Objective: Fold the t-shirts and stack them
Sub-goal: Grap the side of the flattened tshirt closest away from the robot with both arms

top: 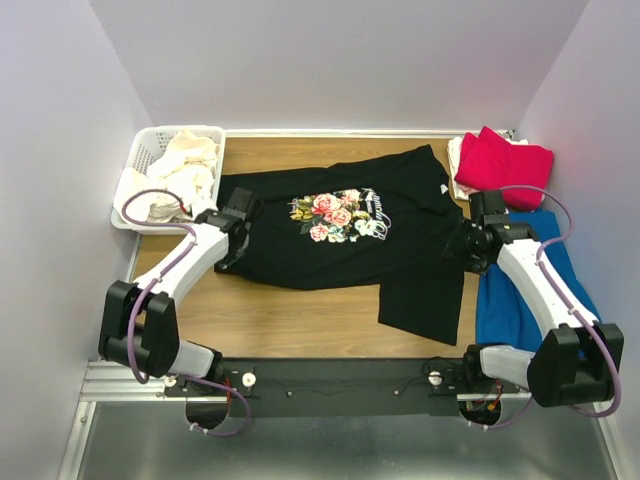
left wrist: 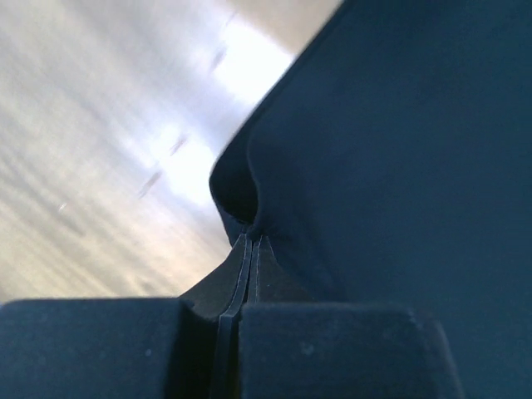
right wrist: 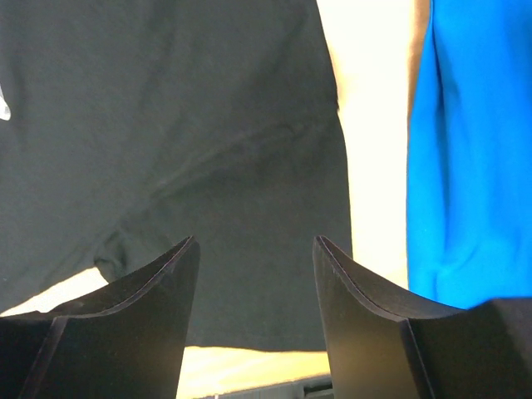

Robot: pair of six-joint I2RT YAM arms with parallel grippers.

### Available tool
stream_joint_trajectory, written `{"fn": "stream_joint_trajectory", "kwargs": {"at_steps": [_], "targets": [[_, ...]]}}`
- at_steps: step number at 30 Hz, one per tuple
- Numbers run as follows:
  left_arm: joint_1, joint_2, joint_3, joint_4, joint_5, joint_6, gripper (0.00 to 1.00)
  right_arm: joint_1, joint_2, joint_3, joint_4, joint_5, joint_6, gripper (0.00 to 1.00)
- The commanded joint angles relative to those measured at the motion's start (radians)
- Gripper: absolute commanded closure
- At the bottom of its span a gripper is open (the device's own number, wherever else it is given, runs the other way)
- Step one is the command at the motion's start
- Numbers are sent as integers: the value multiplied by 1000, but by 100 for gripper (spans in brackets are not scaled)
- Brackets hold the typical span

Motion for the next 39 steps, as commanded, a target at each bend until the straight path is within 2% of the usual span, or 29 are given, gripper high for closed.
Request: {"fn": "stream_joint_trajectory", "kwargs": {"at_steps": [1,7,15,20,24,30,34,39], "targets": [[-3,-19,116,-23,-92,37,100,6,59,21,-138,-29,43,34],[-3,65,205,32,-129,110,100,9,64,13,-177,-38,128,35],[11,183,248,133,-135,225,100,15,21,-181,-132,19,298,40],[49,243,274,199,-124,311,100,18,39,-192,-169,66,336,44],[69,280,296,238,-100,348,100,20,16,-192,-220,115,372,43],[89,323,305,279,-75,382,100,24,28,-212,-205,120,436,43],[100,346,322,290,-68,399,100,23,41,-209,-191,126,422,41],[103,369,331,302,-57,405,100,30,113,-232,-120,45,375,44]]}}
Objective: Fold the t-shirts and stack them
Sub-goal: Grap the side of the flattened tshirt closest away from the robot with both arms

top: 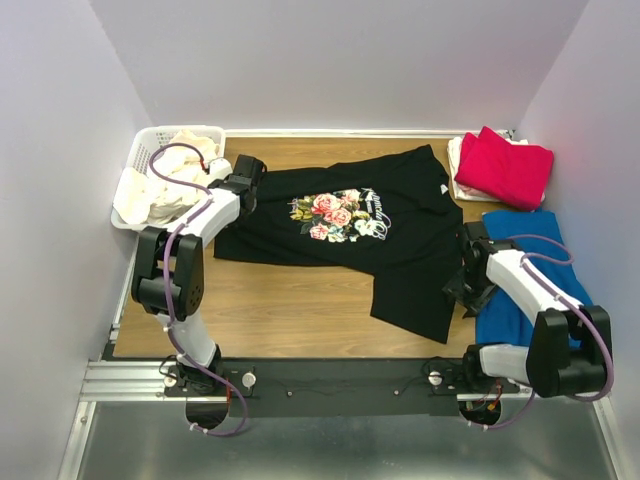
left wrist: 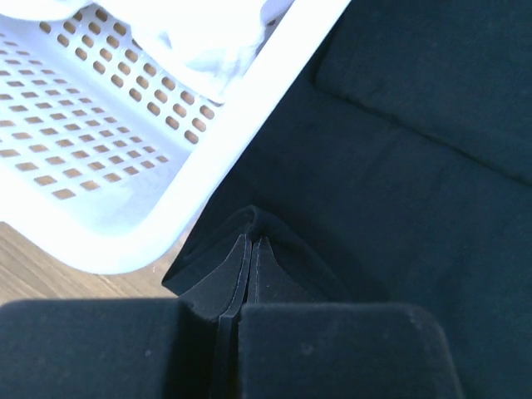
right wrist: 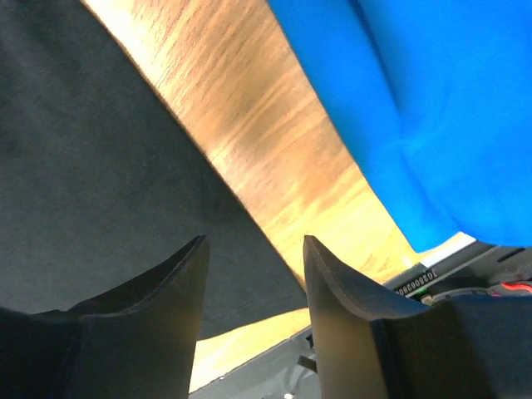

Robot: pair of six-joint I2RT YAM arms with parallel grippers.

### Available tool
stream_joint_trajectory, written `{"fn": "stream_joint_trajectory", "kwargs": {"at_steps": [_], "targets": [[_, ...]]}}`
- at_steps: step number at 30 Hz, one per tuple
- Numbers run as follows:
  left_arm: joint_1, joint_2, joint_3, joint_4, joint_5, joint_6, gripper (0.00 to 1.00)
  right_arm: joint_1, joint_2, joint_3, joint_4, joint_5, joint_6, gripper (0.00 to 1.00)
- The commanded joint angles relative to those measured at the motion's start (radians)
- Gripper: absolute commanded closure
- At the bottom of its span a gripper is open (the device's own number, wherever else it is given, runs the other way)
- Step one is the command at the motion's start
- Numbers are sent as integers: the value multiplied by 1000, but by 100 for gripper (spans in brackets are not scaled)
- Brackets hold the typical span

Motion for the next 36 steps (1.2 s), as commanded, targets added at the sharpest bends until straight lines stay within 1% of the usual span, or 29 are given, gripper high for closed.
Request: {"fn": "stream_joint_trajectory", "kwargs": {"at_steps": [1,3,8,10,11,12,14,15,18,19,21,23,30,33,34,36], "targets": [[9,23,31,31,8,22,100,15,71,-49,82,-47,-16,44],[9,26,28,34,11,21,100,36,95,-49,90,-54,-21,48],[9,35,28,37,20,21,100,41,109,-47,117,-71,-36,50],[9,41,31,37,24,18,100,43,131,-56,130,-70,-39,54],[9,44,33,36,26,18,100,43,138,-56,130,-70,-38,57],[9,46,36,36,28,18,100,43,144,-52,133,-73,-36,62],[9,50,39,33,29,16,100,44,151,-50,137,-74,-36,69],[9,50,42,33,31,15,100,46,152,-50,139,-73,-36,75],[11,49,45,28,31,12,100,46,155,-49,139,-70,-36,82],[11,47,45,25,29,10,100,46,152,-50,139,-71,-38,86],[11,44,46,20,29,7,100,44,141,-49,137,-71,-38,91],[11,38,46,17,29,6,100,44,126,-47,136,-71,-38,99],[11,13,30,11,31,-7,100,44,94,-24,113,-53,-51,99],[11,10,28,8,32,-14,100,44,103,-27,99,-42,-56,74],[11,10,26,8,35,-16,100,46,102,-26,99,-38,-50,61],[11,9,26,8,38,-19,100,44,102,-24,101,-31,-44,55]]}}
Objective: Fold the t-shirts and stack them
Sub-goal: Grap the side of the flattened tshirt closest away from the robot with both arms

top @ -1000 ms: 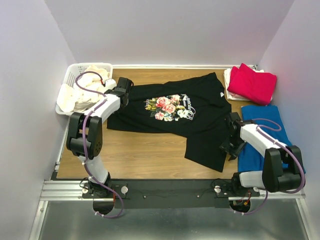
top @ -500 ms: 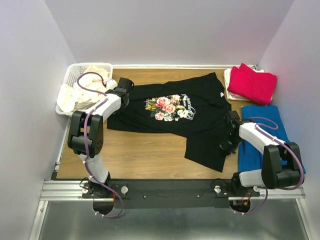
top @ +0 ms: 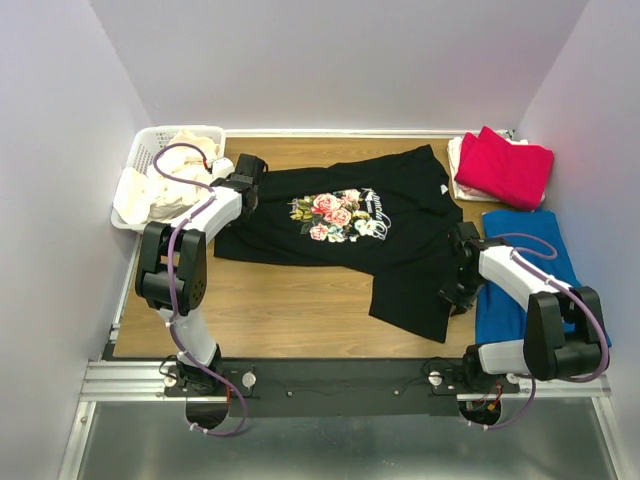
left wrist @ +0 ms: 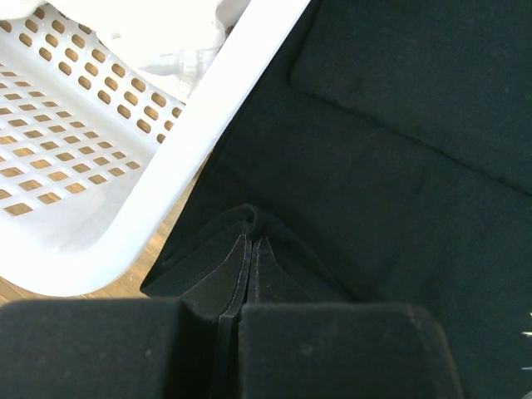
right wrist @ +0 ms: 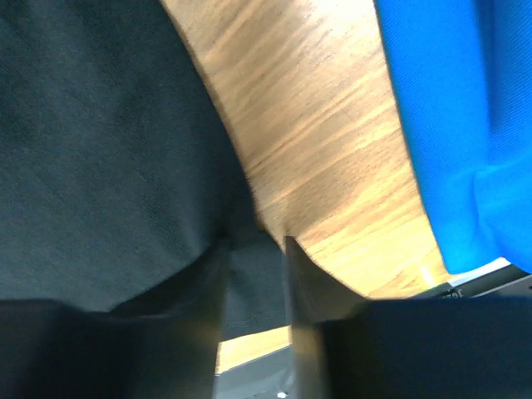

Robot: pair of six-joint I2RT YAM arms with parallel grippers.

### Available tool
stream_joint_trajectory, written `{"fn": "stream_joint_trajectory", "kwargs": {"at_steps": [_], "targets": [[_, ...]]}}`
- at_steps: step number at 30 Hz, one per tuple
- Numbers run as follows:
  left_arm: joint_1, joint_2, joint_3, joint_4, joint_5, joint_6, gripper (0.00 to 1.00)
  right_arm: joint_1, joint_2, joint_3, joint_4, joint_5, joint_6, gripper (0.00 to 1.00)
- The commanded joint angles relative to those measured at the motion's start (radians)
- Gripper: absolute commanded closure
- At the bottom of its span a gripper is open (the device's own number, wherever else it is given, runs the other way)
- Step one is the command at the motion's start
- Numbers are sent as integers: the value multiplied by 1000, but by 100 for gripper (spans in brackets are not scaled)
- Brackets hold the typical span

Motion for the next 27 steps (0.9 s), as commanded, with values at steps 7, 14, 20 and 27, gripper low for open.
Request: {"fn": "stream_joint_trajectory", "kwargs": {"at_steps": [7,14,20,27], "targets": [[7,-30,20,-18,5,-18,100,6,57,3,44,52,35,52],[7,-13,40,-21,4,-7,100,6,59,-4,101,28,28,74],[15,-13,60,-25,7,4,100,5,42,-23,134,12,9,87],[22,-15,60,-21,9,19,100,5,37,-1,142,9,-6,99]]}}
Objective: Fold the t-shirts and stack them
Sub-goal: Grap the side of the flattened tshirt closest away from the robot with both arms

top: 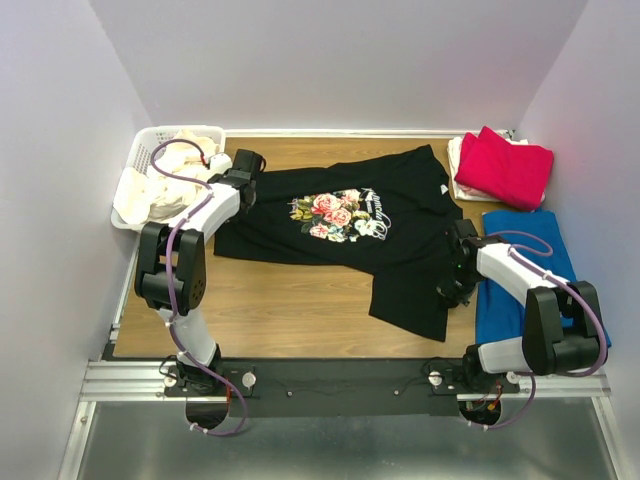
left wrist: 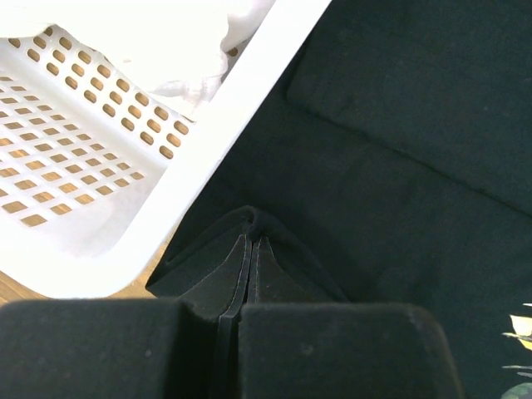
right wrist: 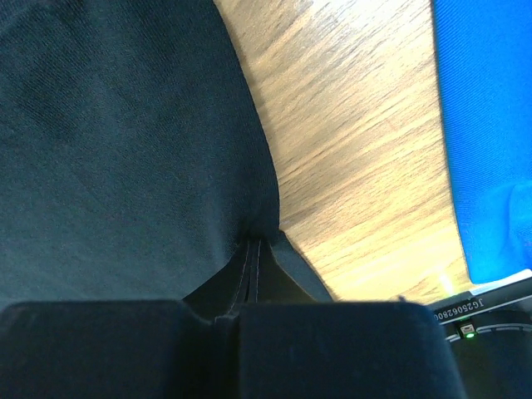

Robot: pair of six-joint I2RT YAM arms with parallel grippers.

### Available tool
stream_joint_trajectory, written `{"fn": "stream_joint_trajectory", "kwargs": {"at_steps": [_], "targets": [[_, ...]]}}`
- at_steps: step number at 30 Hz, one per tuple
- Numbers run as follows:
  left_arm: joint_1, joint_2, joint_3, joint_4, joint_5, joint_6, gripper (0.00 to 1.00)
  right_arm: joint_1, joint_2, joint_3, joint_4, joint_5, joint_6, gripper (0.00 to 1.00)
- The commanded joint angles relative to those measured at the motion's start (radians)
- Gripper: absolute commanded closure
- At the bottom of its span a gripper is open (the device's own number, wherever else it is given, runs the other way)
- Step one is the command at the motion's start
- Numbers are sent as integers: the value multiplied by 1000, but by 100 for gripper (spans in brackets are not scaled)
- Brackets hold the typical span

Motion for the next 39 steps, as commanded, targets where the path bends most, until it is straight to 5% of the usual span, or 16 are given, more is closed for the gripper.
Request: {"fn": "stream_joint_trajectory", "kwargs": {"at_steps": [1,17,22,26,39], "targets": [[12,-16,22,0,1,14,100,2,9,-15,113,38,-8,99],[28,10,49,22,7,31,100,3,190,176,240,128,-136,98],[28,43,83,37,4,31,100,2,117,200,234,112,-173,65],[29,124,141,43,-11,20,100,2,31,203,198,84,-176,53],[31,292,327,27,-31,-1,100,3,-50,91,55,75,-91,55]]}}
